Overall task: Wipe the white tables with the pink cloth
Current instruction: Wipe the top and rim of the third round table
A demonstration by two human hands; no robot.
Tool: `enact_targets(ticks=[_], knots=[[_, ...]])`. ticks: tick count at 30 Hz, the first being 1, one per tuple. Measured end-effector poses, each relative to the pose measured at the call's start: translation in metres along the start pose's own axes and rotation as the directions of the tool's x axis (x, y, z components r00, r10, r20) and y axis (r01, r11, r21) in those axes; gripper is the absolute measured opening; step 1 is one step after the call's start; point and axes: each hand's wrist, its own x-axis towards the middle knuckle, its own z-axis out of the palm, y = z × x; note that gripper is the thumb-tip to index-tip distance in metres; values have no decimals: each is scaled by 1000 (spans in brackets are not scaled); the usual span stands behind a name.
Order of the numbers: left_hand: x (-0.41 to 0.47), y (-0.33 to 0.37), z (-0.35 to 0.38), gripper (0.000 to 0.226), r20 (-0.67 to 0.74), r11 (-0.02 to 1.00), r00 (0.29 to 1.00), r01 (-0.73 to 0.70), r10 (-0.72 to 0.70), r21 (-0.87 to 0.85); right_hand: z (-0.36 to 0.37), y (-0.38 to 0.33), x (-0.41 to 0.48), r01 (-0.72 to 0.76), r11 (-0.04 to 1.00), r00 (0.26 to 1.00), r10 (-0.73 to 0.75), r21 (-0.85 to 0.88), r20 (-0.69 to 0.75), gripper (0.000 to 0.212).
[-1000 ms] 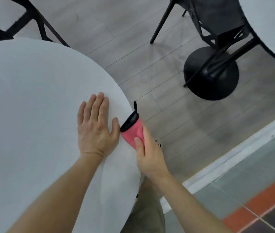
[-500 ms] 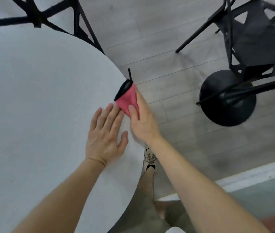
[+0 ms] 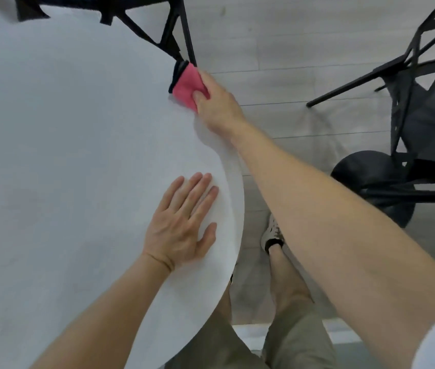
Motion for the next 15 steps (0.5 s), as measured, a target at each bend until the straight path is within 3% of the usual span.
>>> enact_targets(ticks=[4, 8, 10, 12, 15], knots=[[-1, 4, -5, 69, 42, 1000, 999, 20, -21, 19, 7, 37, -101, -22, 999, 994, 26, 42, -102, 61], [10, 6, -13, 54, 46, 999, 998, 47, -48, 21, 1, 61, -206, -46, 998, 999, 46, -33, 1, 66], [31, -7, -21, 38, -6, 996, 996, 89, -89, 7, -8, 45, -167, -31, 999, 999, 32, -20, 24, 69], [58, -34, -29, 31, -93, 965, 962, 261, -258, 27, -8, 18, -76, 2, 996, 999, 1, -92, 38, 70], [99, -93, -35, 36, -275, 766, 750, 639, -602, 64, 3, -41, 71, 185, 962, 962, -136, -198, 238, 68]])
